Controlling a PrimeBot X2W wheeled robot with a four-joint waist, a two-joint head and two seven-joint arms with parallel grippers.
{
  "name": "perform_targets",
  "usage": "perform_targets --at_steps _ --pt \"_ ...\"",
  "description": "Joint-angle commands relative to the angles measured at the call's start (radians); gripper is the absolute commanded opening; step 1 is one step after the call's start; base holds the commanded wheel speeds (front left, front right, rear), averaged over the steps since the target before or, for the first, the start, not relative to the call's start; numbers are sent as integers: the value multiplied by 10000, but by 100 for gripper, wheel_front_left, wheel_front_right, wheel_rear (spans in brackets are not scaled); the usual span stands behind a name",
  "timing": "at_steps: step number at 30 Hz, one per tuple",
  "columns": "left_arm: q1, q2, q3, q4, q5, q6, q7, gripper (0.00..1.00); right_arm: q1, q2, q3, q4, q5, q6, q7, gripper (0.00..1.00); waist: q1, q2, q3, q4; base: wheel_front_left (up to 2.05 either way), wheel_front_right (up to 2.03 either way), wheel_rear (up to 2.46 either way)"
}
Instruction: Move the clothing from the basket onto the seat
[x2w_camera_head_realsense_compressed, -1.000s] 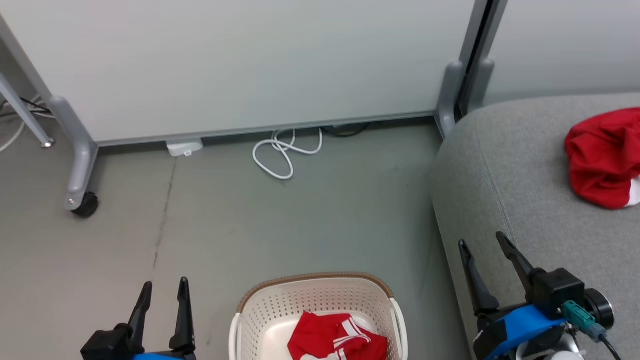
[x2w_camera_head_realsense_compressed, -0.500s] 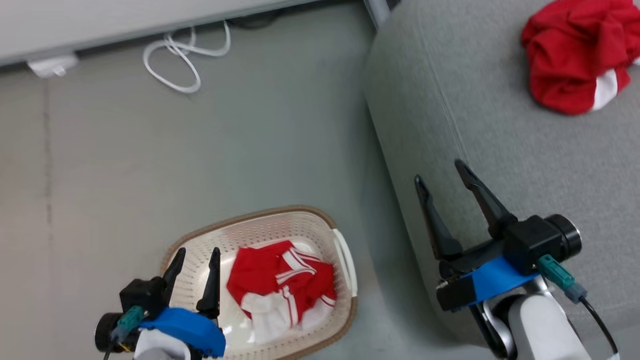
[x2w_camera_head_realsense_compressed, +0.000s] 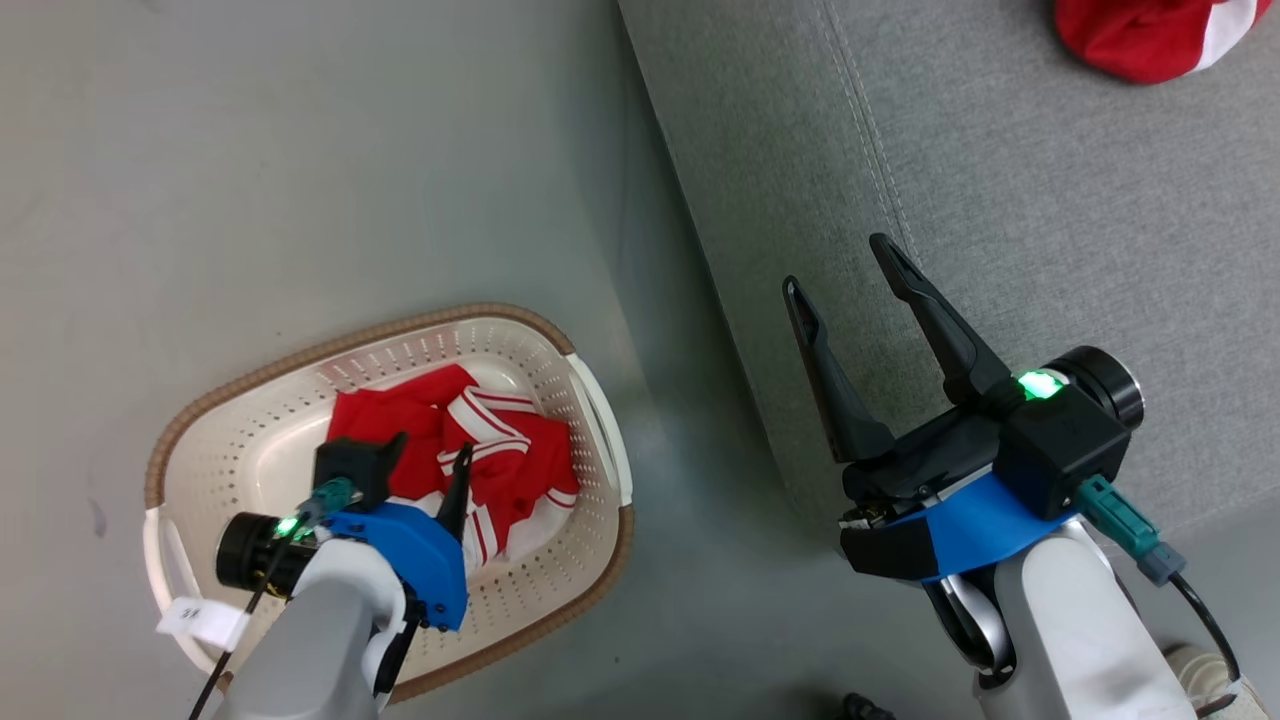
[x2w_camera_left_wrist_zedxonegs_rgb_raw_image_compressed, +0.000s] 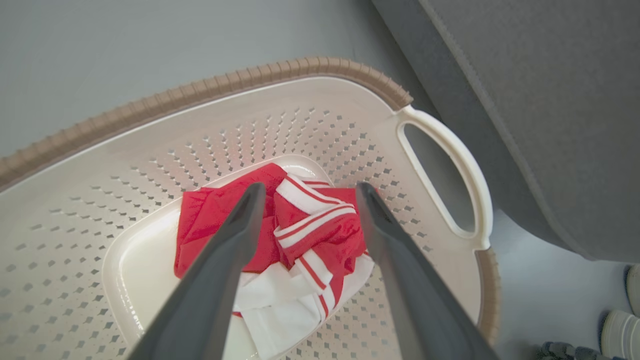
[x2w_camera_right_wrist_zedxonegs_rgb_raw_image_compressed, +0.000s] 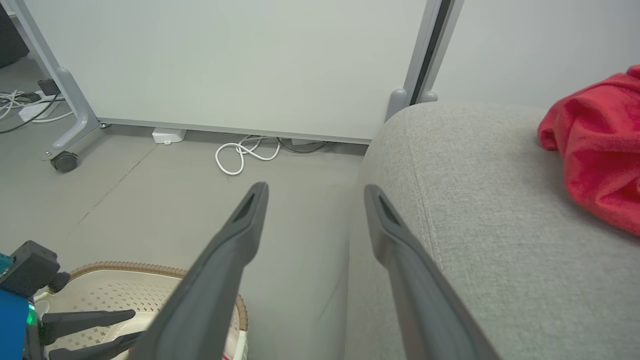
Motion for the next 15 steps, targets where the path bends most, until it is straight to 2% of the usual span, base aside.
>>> perform_targets --at_steps 1,6,7,11,15 --pt "-327 99 -461 199 -19 -12 156 100 -157 2 36 -55 85 1 -101 100 -3 0 214 -6 0 0 0" --pt "-889 328 -2156 520 -203 -12 539 100 -294 2 138 -40 210 1 -246 100 -3 0 708 -111 0 0 0" --pt "-889 328 -2156 520 -203 -12 539 100 -294 2 138 -40 210 1 -246 100 -3 0 708 -111 0 0 0" --pt "-1322 586 -3258 719 -499 -11 870 100 -418 0 285 -24 333 1 -328 100 -3 0 1086 -240 0 0 0" --pt "-1726 813 -3945 933 -859 -11 1046 100 -566 0 351 -120 411 1 -409 100 -3 0 1475 -384 0 0 0"
